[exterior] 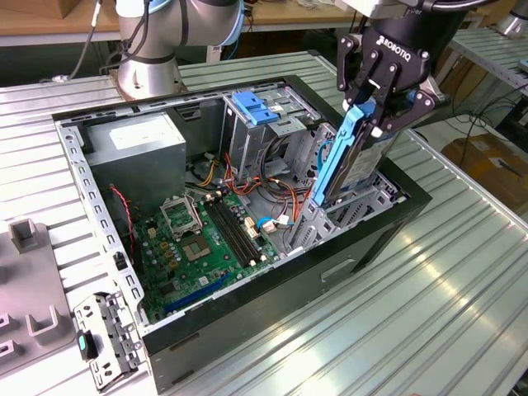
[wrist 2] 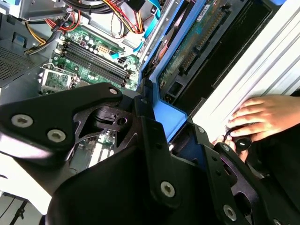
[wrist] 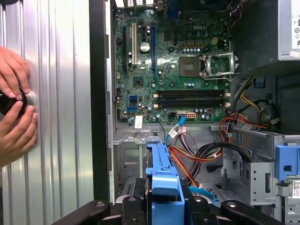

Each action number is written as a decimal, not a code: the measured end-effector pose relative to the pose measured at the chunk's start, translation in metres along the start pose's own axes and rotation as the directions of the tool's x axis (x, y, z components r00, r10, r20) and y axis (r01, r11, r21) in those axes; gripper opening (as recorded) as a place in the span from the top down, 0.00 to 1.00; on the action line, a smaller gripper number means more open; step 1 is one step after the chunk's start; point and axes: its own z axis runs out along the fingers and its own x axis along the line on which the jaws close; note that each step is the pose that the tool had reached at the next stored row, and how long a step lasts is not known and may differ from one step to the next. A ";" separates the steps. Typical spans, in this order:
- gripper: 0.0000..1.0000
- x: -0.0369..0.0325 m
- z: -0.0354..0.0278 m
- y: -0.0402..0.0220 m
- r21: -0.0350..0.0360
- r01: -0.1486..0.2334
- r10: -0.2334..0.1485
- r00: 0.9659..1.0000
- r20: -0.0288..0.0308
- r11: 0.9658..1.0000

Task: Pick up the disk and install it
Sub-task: 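Insert the disk into the insertion slot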

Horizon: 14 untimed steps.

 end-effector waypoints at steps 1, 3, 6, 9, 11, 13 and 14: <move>0.63 0.0000 0.0004 0.0000 0.000 0.000 0.000 1.000 0.000 1.000; 0.63 0.0000 0.0020 0.0000 0.000 0.000 0.000 1.000 0.000 1.000; 0.63 -0.0001 0.0044 0.0000 0.000 0.000 0.000 1.000 0.000 1.000; 0.63 -0.0002 0.0066 0.0001 0.000 0.000 0.000 1.000 0.000 1.000; 0.63 -0.0002 0.0080 0.0001 0.000 0.000 0.000 1.000 0.000 1.000; 0.63 -0.0002 0.0082 0.0001 0.000 0.000 0.000 1.000 0.000 1.000; 0.63 -0.0002 0.0082 0.0001 0.000 0.000 0.000 1.000 0.000 1.000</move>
